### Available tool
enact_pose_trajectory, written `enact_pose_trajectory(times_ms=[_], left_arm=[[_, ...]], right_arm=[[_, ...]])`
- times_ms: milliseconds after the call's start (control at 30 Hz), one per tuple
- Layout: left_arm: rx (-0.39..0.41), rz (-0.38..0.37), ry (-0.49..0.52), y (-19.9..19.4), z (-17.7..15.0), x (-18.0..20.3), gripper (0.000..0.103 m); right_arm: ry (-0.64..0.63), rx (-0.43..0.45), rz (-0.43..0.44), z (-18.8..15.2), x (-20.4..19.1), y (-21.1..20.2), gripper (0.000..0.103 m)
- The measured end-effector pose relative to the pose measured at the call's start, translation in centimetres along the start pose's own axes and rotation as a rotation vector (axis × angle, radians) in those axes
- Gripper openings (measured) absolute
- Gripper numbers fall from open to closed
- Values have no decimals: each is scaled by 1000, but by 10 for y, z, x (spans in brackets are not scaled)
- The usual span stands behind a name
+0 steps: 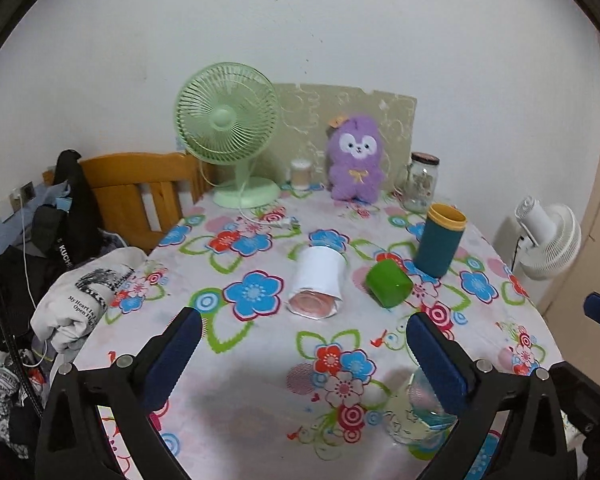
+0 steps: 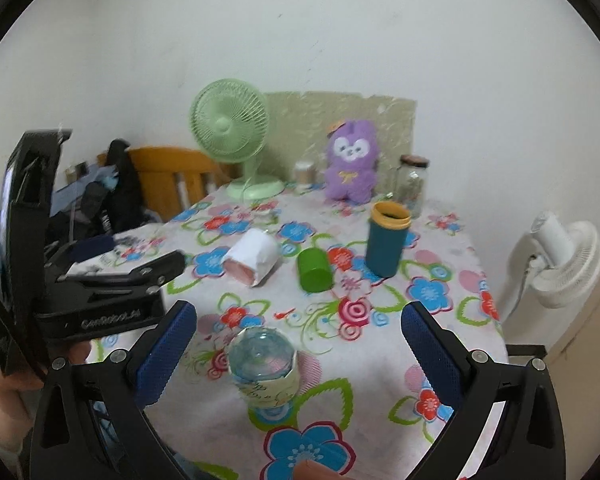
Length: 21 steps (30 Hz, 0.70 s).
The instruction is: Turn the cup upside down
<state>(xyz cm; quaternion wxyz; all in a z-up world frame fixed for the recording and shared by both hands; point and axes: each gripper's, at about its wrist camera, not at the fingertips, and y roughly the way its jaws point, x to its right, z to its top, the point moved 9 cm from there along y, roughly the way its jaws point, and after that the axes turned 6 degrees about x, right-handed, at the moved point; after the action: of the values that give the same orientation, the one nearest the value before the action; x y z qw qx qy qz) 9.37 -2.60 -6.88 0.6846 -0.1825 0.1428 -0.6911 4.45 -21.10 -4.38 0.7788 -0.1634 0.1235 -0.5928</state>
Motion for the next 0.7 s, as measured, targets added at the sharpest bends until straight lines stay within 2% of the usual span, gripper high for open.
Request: enact_pose_trajectory(times_ms=[133, 267, 400, 600, 700], left_arm=[[42, 21, 16, -5, -3, -5, 103], [95, 32, 32, -12, -1, -6, 103], [135, 30, 36, -18, 2, -5, 103], [161, 56, 69, -19, 2, -8, 103], [155, 54, 54, -18, 2, -11, 103]], right_arm=[[2, 68, -73, 4, 4, -9, 103], [46, 59, -49, 2, 2, -10, 103], [75, 54, -67, 0, 5, -7, 103], [87, 49, -102, -1, 10, -3, 103], [91, 43, -106, -2, 12, -1, 103]])
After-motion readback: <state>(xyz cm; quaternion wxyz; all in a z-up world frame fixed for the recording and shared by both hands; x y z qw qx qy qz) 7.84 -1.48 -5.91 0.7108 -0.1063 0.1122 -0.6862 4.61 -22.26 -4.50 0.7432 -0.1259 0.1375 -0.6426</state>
